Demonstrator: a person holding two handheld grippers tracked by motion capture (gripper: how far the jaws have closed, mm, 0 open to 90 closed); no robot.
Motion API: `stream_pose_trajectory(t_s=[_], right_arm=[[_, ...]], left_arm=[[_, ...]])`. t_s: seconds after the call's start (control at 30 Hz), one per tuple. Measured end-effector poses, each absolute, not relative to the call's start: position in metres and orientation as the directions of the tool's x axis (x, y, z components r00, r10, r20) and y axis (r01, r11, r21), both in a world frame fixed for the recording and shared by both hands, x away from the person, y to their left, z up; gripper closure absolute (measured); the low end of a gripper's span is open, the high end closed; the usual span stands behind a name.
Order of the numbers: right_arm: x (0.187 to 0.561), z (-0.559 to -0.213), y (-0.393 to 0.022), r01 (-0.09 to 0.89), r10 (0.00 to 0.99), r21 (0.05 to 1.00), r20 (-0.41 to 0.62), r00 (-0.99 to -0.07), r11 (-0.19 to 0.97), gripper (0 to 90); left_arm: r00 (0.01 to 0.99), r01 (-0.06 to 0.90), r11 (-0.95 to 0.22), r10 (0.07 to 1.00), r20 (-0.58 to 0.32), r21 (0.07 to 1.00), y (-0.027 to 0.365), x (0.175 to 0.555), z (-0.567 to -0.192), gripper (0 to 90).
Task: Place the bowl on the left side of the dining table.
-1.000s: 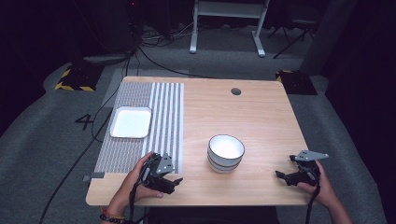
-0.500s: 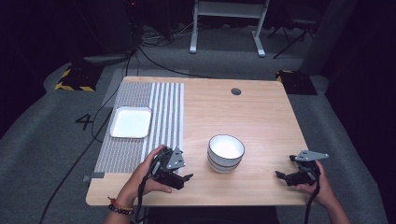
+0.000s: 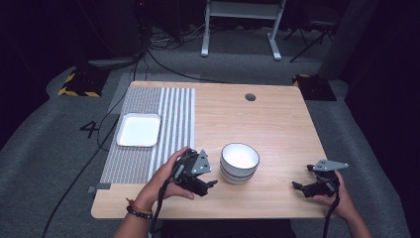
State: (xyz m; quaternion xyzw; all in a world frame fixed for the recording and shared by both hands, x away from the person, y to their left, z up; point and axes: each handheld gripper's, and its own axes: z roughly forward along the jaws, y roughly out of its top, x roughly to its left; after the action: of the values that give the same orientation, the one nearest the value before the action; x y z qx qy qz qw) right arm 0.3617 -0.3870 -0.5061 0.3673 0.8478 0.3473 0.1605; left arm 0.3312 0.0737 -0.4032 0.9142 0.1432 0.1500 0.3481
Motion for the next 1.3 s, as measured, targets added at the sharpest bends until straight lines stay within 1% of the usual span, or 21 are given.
stream_pose_trajectory(t_s=[0.2,0.23,0.47,0.5,0.6,0.63,0.67,0.7,0.8,0.83,0.87,0.93,1.0,1.03,1.07,1.13,1.2,1.23,1.3], right_arm=[[0.362,-0.506,-0.387,0.511,0.734,0.707,-0.017,-0.679,0.489,0.5],[0.362,-0.506,-0.387,0.511,0.734,0.707,-0.017,-0.679,0.489,0.5],[0.362,-0.506,-0.387,0.512,0.734,0.707,-0.017,-0.678,0.489,0.5],[0.362,-0.506,-0.387,0.511,0.735,0.707,-0.017,-0.678,0.489,0.5],[0.362,-0.506,-0.387,0.511,0.735,0.707,-0.017,-0.678,0.489,0.5],[0.362,-0.506,-0.387,0.511,0.735,0.707,-0.017,-0.678,0.489,0.5],[0.362,-0.506,-0.387,0.511,0.735,0.707,-0.017,-0.678,0.489,0.5],[0.362,-0.506,-0.387,0.511,0.734,0.707,-0.017,-0.679,0.489,0.5],[0.362,-0.506,-0.387,0.511,0.734,0.707,-0.017,-0.679,0.489,0.5],[0.362,-0.506,-0.387,0.511,0.734,0.707,-0.017,-0.679,0.489,0.5],[0.362,-0.506,-0.387,0.512,0.735,0.707,-0.017,-0.678,0.489,0.5],[0.362,-0.506,-0.387,0.512,0.735,0.707,-0.017,-0.678,0.489,0.5],[0.362,-0.506,-0.387,0.511,0.734,0.707,-0.017,-0.678,0.489,0.5],[0.362,-0.506,-0.387,0.511,0.734,0.707,-0.017,-0.678,0.489,0.5],[0.362,-0.506,-0.387,0.511,0.734,0.707,-0.017,-0.678,0.489,0.5],[0.362,-0.506,-0.387,0.512,0.735,0.707,-0.017,-0.678,0.489,0.5],[0.362,-0.506,-0.387,0.511,0.734,0.707,-0.017,-0.679,0.489,0.5],[0.362,-0.506,-0.387,0.511,0.735,0.707,-0.017,-0.678,0.489,0.5],[0.362,-0.506,-0.387,0.511,0.735,0.707,-0.018,-0.678,0.489,0.5]], left_arm=[[0.924,0.123,-0.717,0.335,0.186,0.686,0.065,0.333,-0.391,16.8],[0.930,0.117,-0.733,0.317,0.185,0.670,0.062,0.333,-0.387,16.9],[0.940,0.092,-0.727,0.289,0.182,0.681,0.049,0.338,-0.381,16.7],[0.945,0.079,-0.741,0.268,0.186,0.667,0.045,0.342,-0.379,16.7],[0.948,0.076,-0.744,0.261,0.184,0.664,0.041,0.345,-0.377,16.7],[0.954,0.076,-0.738,0.250,0.168,0.671,0.037,0.348,-0.376,16.7],[0.954,0.076,-0.738,0.250,0.168,0.671,0.037,0.348,-0.376,16.8],[0.958,0.060,-0.744,0.231,0.171,0.666,0.032,0.351,-0.376,16.8],[0.964,0.067,-0.744,0.221,0.150,0.665,0.027,0.353,-0.378,16.9],[0.968,0.054,-0.757,0.201,0.153,0.651,0.021,0.355,-0.381,16.9],[0.968,0.054,-0.757,0.201,0.153,0.651,0.021,0.355,-0.381,16.9],[0.975,0.059,-0.762,0.182,0.126,0.645,0.015,0.358,-0.386,17.0],[0.976,0.058,-0.766,0.178,0.124,0.641,0.013,0.360,-0.387,17.0],[0.982,0.061,-0.770,0.160,0.100,0.635,0.009,0.362,-0.390,17.0],[0.982,0.061,-0.770,0.160,0.100,0.635,0.009,0.362,-0.390,17.0],[0.991,0.053,-0.769,0.119,0.061,0.638,0.005,0.367,-0.392,16.7],[0.992,0.053,-0.764,0.115,0.056,0.643,0.003,0.368,-0.393,16.7],[0.993,0.062,-0.766,0.110,0.036,0.640,0.000,0.370,-0.395,16.9],[0.993,0.040,-0.781,0.100,0.061,0.624,-0.003,0.372,-0.398,19.0]])
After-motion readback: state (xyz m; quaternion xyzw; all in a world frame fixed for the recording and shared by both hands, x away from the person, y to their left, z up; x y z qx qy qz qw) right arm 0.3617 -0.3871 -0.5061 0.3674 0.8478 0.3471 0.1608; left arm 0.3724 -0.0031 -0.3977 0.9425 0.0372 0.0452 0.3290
